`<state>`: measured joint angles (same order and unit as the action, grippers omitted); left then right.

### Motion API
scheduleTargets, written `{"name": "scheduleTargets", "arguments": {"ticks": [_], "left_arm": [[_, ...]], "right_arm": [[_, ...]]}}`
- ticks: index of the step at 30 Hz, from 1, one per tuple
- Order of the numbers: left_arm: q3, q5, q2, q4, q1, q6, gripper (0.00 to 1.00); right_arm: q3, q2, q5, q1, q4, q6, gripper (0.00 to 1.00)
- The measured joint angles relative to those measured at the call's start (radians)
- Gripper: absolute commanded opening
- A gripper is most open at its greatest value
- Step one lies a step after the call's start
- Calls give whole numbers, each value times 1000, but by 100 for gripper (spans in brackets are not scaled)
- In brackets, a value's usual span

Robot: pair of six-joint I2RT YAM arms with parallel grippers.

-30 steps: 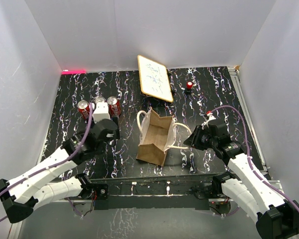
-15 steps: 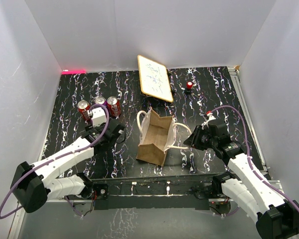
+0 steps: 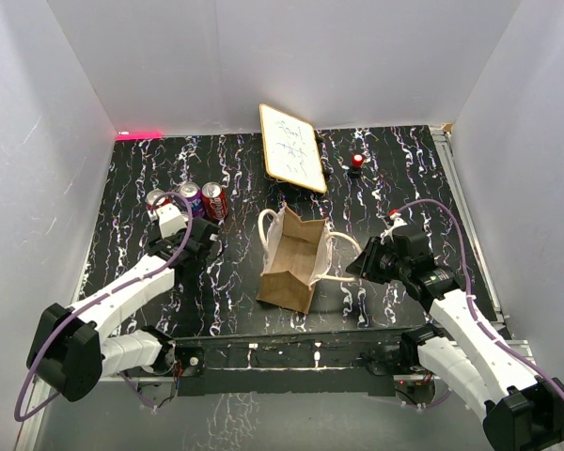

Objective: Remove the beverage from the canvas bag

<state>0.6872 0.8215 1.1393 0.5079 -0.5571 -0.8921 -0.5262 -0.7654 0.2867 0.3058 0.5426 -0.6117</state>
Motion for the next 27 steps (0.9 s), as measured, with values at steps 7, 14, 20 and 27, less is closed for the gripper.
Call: {"name": "scheduleTargets", "arguments": {"ticks": [7,14,20,27], "left_arm": [[-16,-29,38,-45,25,-7,0],[-24,-27,66,-50,25,-27,0],[-23,3,74,-35,25,-72,0],[-23,21,74,-6,25,-100,12]], "right_arm": [[0,0,0,0,0,0,25],[0,0,0,0,0,0,25],[0,0,0,0,0,0,25],[0,0,0,0,0,0,25]]}}
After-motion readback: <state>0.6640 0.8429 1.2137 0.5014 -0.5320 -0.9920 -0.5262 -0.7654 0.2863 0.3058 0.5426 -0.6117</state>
